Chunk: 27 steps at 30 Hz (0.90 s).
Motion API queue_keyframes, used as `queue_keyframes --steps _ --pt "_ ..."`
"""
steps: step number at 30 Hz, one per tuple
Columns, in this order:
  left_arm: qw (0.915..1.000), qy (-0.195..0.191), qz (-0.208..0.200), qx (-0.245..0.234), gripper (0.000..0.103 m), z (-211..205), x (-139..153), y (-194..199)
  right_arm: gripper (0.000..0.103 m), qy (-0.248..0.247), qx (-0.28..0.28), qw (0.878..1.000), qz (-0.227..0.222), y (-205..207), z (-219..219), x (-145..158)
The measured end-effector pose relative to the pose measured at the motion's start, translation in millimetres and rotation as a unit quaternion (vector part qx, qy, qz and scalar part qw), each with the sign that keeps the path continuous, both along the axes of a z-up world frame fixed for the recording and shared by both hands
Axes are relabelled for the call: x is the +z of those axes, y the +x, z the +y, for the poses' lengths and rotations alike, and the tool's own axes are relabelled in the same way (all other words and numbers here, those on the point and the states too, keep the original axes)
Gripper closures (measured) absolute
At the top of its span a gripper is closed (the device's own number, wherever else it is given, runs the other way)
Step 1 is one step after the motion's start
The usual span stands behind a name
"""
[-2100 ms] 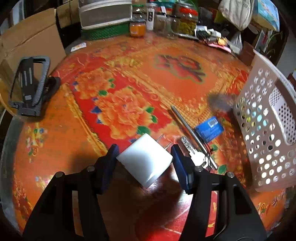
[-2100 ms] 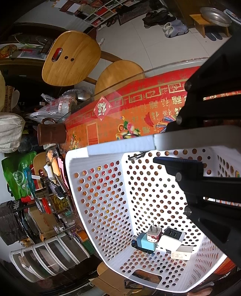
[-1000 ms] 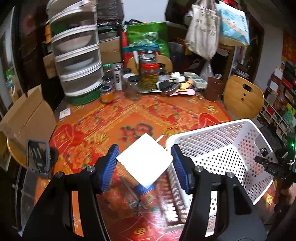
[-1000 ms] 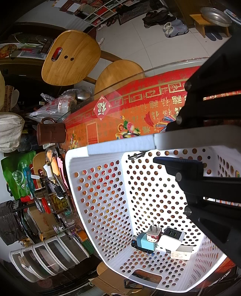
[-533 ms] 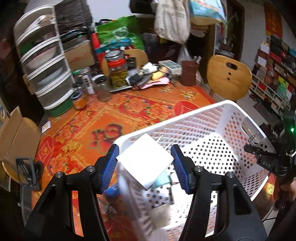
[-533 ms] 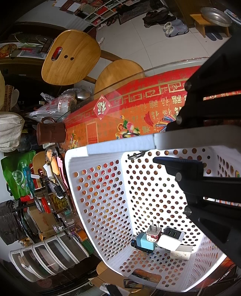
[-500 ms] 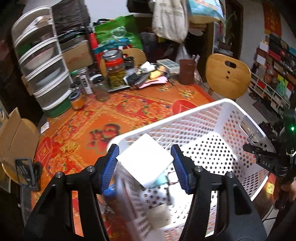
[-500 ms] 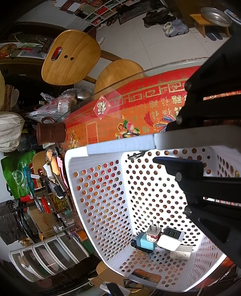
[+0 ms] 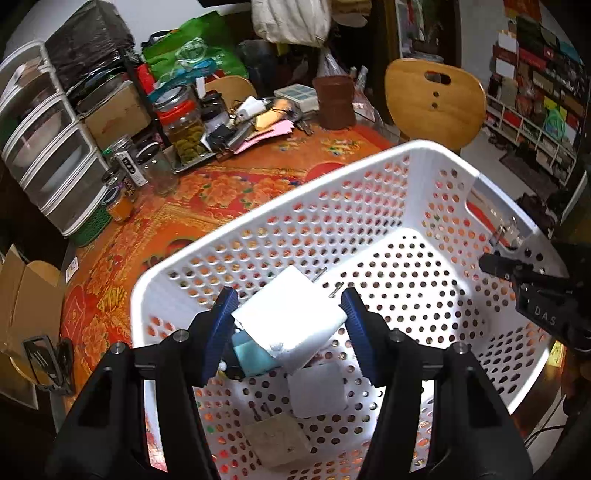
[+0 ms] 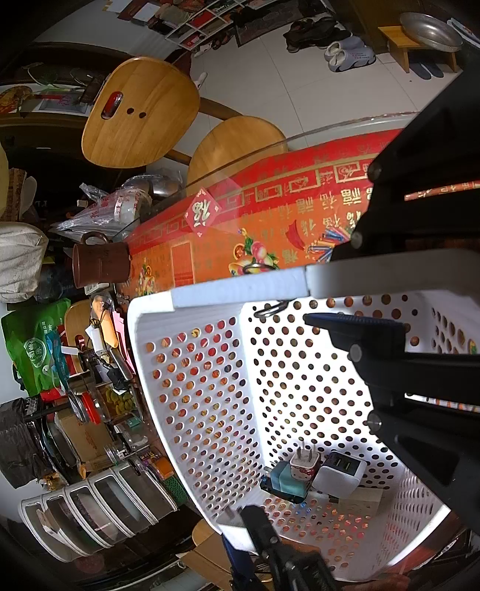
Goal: Organize rigid objects
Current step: 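Carry the white charger into the basket and open the left tool, then grasp the keys on the table with the left tool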
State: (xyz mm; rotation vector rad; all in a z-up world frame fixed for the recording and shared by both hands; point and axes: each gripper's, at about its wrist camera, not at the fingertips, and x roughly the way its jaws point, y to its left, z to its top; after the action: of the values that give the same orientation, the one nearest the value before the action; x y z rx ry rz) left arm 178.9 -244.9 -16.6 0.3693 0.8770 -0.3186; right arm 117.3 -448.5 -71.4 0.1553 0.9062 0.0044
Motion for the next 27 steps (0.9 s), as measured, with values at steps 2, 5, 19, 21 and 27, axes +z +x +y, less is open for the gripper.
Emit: queue_keyframes --steps 2,5,19,21,27 --pt "0.9999 0.004 0.006 -0.010 0.047 -9 -5 -1 0.088 -0.001 -0.001 1.000 0.000 0 0 1" --pt "0.9998 0.003 0.011 -0.016 0.047 -16 -10 -1 0.088 -0.001 -0.001 1.000 0.000 0 0 1" --pt "0.9914 -0.104 -0.078 0.017 0.004 110 54 -50 0.088 -0.002 -0.001 1.000 0.000 -2 -2 2" --pt "0.9886 -0.110 -0.088 0.052 0.001 159 55 -61 0.088 -0.002 0.000 1.000 0.001 -2 -3 2" --pt "0.9859 -0.088 -0.034 0.138 0.003 254 -13 -49 0.088 -0.007 -0.002 1.000 0.003 1 -3 3"
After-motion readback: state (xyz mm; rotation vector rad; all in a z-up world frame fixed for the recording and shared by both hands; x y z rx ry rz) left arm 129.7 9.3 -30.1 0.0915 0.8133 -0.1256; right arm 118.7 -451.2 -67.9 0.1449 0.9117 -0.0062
